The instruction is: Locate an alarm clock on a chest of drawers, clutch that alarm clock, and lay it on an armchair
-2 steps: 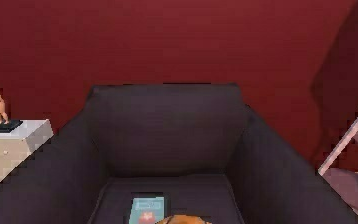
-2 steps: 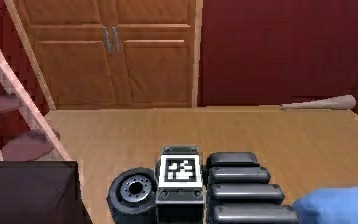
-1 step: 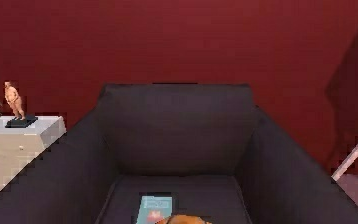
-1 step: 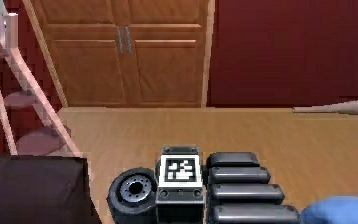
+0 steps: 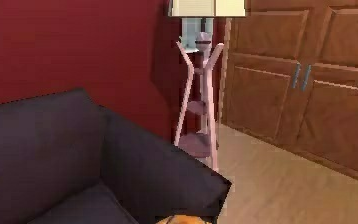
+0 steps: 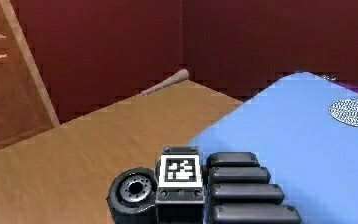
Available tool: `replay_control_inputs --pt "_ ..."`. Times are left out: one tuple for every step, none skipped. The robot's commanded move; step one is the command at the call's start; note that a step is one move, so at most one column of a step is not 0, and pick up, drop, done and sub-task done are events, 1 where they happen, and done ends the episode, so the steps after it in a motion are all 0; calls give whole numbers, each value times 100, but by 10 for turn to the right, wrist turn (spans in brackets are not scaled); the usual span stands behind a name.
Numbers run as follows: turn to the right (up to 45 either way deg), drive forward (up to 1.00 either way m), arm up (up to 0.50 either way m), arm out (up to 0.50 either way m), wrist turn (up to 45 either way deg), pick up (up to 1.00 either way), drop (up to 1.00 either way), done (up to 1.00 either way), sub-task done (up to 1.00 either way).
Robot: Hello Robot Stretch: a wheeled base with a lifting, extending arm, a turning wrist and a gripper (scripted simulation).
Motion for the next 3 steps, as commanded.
replay_control_inputs --pt "450 0 0 0 0 0 0 0 0" --pt "90 0 0 0 0 0 0 0 0" --pt "-450 0 0 0 0 0 0 0 0"
